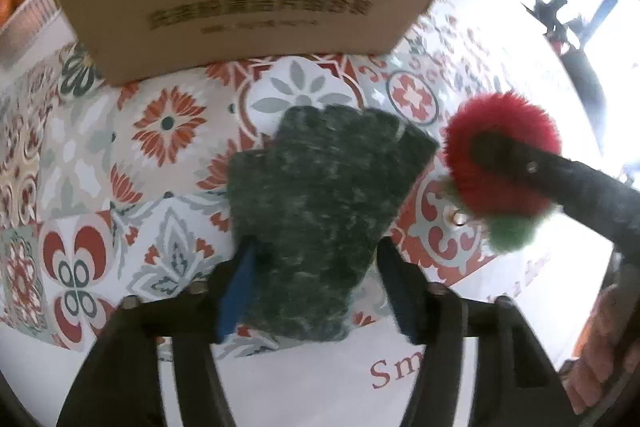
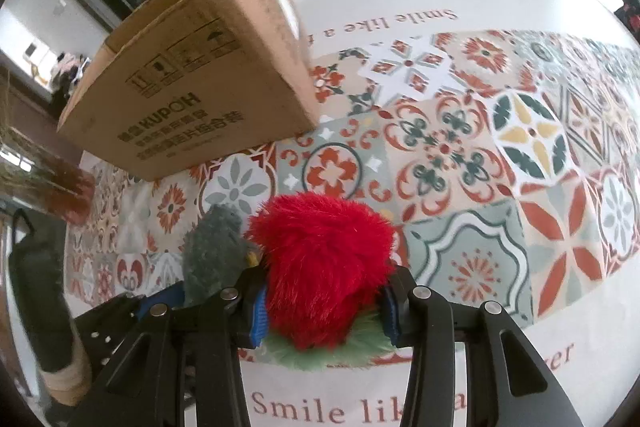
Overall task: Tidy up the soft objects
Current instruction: 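Carry the glove and pompom with both tools over the box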
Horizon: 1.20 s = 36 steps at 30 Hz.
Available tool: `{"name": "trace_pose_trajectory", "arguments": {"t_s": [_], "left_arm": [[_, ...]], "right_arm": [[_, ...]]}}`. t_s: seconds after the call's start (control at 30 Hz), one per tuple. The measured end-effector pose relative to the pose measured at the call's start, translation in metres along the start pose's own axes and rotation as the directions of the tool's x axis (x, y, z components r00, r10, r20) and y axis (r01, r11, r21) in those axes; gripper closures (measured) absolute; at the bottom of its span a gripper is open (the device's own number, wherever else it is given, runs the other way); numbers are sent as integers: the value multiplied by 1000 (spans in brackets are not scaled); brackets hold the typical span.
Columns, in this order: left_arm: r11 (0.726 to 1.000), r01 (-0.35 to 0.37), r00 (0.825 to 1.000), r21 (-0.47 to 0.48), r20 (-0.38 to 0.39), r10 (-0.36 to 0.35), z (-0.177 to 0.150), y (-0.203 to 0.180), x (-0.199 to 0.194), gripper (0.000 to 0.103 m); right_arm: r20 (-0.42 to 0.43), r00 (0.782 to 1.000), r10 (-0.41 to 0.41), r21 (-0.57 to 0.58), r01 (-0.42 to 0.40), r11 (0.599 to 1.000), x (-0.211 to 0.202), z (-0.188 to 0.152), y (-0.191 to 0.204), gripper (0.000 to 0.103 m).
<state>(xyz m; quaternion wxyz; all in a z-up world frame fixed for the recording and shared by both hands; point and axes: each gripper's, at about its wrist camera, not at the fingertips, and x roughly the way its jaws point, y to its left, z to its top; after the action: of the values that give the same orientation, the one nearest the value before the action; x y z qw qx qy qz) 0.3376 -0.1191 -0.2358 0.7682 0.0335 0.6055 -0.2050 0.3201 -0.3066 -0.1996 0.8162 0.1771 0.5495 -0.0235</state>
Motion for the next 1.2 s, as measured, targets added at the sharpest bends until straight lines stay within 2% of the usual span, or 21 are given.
{"name": "trace_pose_trajectory", "arguments": {"t_s": [0.2, 0.27, 0.3, 0.37, 0.47, 0.53, 0.77, 1.0, 1.2], "left_arm": [[985, -158, 987, 76, 17, 157, 4, -25, 15, 34], [979, -184, 983, 87, 41, 181, 2, -30, 16, 41], [980, -181, 983, 85, 52, 177, 1, -33, 15, 45], [986, -153, 986, 64, 73, 148, -1, -29, 9, 60], [995, -102, 991, 22, 84, 100, -4, -17, -2, 73], [999, -54, 994, -1, 93, 54, -7, -10, -9, 77], [995, 57, 991, -81, 128, -46, -27, 13, -37, 79], [990, 83, 979, -117, 196, -59, -39, 23, -72, 79], [989, 89, 960, -121, 273, -54, -41, 28, -107, 79]], "right_arm": [[-4, 1000, -5, 36, 5, 999, -3, -9, -13, 59], [-6, 1000, -4, 45, 4, 999, -3, -12, -14, 59], [-6, 1000, -5, 44, 6, 999, -4, -13, -14, 59], [-5, 1000, -10, 37, 10, 999, -6, -17, -12, 59], [-2, 1000, -16, 15, 16, 1000, -8, -22, -6, 59], [-3, 1000, -10, 4, 10, 1000, -9, -25, 0, 59], [18, 1000, 4, -39, -3, 999, -21, -30, 17, 59], [57, 998, 26, -72, -22, 997, -39, -32, 32, 59], [106, 993, 44, -97, -33, 995, -59, -30, 46, 59]]}}
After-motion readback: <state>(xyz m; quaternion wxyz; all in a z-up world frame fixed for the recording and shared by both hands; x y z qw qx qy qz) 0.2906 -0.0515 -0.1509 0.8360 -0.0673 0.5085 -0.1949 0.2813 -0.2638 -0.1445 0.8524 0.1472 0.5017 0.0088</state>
